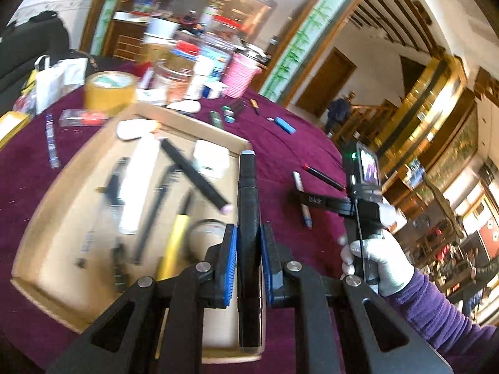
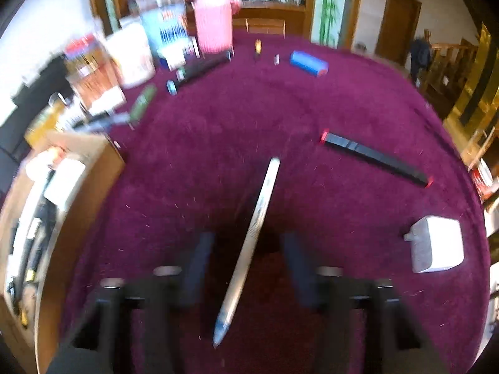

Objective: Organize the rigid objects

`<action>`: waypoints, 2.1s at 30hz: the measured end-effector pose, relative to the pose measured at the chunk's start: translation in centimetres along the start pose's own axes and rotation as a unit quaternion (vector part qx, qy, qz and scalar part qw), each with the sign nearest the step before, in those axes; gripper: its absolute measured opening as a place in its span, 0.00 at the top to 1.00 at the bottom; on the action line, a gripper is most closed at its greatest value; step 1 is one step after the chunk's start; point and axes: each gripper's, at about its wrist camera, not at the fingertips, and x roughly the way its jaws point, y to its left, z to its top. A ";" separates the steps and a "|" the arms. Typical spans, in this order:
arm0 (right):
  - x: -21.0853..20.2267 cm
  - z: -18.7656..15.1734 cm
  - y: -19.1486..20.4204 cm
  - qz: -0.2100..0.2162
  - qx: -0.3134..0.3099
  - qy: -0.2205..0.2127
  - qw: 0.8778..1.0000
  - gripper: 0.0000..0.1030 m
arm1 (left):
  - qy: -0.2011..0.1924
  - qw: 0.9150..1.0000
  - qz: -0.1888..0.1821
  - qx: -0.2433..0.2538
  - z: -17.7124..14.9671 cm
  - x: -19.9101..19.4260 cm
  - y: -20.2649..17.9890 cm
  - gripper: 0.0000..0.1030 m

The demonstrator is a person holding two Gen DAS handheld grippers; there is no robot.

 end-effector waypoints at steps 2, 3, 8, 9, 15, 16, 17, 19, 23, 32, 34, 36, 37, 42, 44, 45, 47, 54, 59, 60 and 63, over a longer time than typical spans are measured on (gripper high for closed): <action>-0.2 -0.1 0.2 -0.005 0.000 -0.007 1.000 0.90 | -0.007 1.000 0.013 -0.009 0.1 -0.8 1.4 0.86; -0.3 -0.3 0.1 0.005 0.002 -0.009 1.000 0.92 | -0.013 1.000 0.020 -0.014 0.2 -1.3 2.3 0.86; -1.6 -1.1 -1.7 0.067 0.044 -0.018 0.997 0.92 | -0.013 0.997 0.056 -0.048 0.6 -1.8 6.2 0.86; -2.1 -1.3 -1.9 0.079 0.055 -0.022 0.995 0.92 | -0.013 0.997 0.064 -0.048 0.6 -1.8 6.6 0.86; -6.5 -1.1 -0.8 0.181 0.084 -0.045 0.979 0.92 | 0.019 0.993 0.100 -0.061 0.4 -0.3 8.3 0.86; -7.0 -1.0 0.0 0.200 0.082 -0.042 0.975 0.92 | 0.026 0.992 0.103 -0.063 0.5 0.1 8.5 0.86; -7.6 -0.9 0.7 0.221 0.080 -0.038 0.971 0.92 | 0.033 0.991 0.109 -0.063 0.6 0.5 8.7 0.86; -8.5 -0.9 2.4 0.254 0.070 -0.032 0.964 0.92 | 0.043 0.989 0.125 -0.064 1.1 1.4 9.0 0.86; -8.3 -1.1 7.1 0.300 0.044 0.004 0.953 0.91 | 0.056 0.982 0.169 -0.063 2.5 3.1 10.0 0.84; -4.6 -2.9 16.9 0.325 0.004 0.082 0.942 0.91 | -0.002 0.988 0.136 -0.078 2.5 0.0 8.6 0.33; -4.3 -3.4 18.1 0.315 -0.010 0.084 0.945 0.91 | -0.026 0.987 0.133 -0.085 2.3 -1.7 8.5 0.28; -4.1 -3.9 18.9 0.291 -0.028 0.081 0.953 0.91 | -0.044 0.986 0.136 -0.090 2.2 -2.9 8.5 0.23; -4.0 -4.1 19.2 0.278 -0.034 0.080 0.957 0.91 | -0.050 0.985 0.138 -0.089 2.2 -3.3 8.5 0.23; -4.9 -5.9 19.7 0.247 -0.066 0.066 0.964 0.91 | -0.070 0.981 0.159 -0.083 2.2 -4.3 8.1 0.22; -5.3 -6.7 19.7 0.239 -0.076 0.067 0.966 0.91 | -0.073 0.980 0.170 -0.077 2.2 -4.3 7.8 0.22; -5.3 -7.0 19.5 0.242 -0.075 0.068 0.965 0.90 | -0.075 0.978 0.178 -0.073 2.2 -4.3 7.6 0.22; -5.5 -7.5 19.2 0.248 -0.075 0.066 0.964 0.90 | -0.078 0.974 0.204 -0.060 2.1 -4.2 7.0 0.22; -8.9 -8.9 16.9 0.278 -0.065 0.030 0.958 0.57 | -0.127 0.937 0.326 0.018 1.7 -5.5 3.1 0.12; -12.4 -9.6 15.2 0.245 -0.075 -0.059 0.965 0.34 | -0.142 0.922 0.355 0.057 1.5 -5.7 0.1 0.08; -13.0 -9.7 14.8 0.236 -0.078 -0.074 0.966 0.32 | -0.141 0.922 0.354 0.062 1.4 -5.5 -0.2 0.07; -13.9 -10.2 13.9 0.222 -0.078 -0.096 0.967 0.26 | -0.131 0.923 0.354 0.076 1.2 -4.9 -1.6 0.07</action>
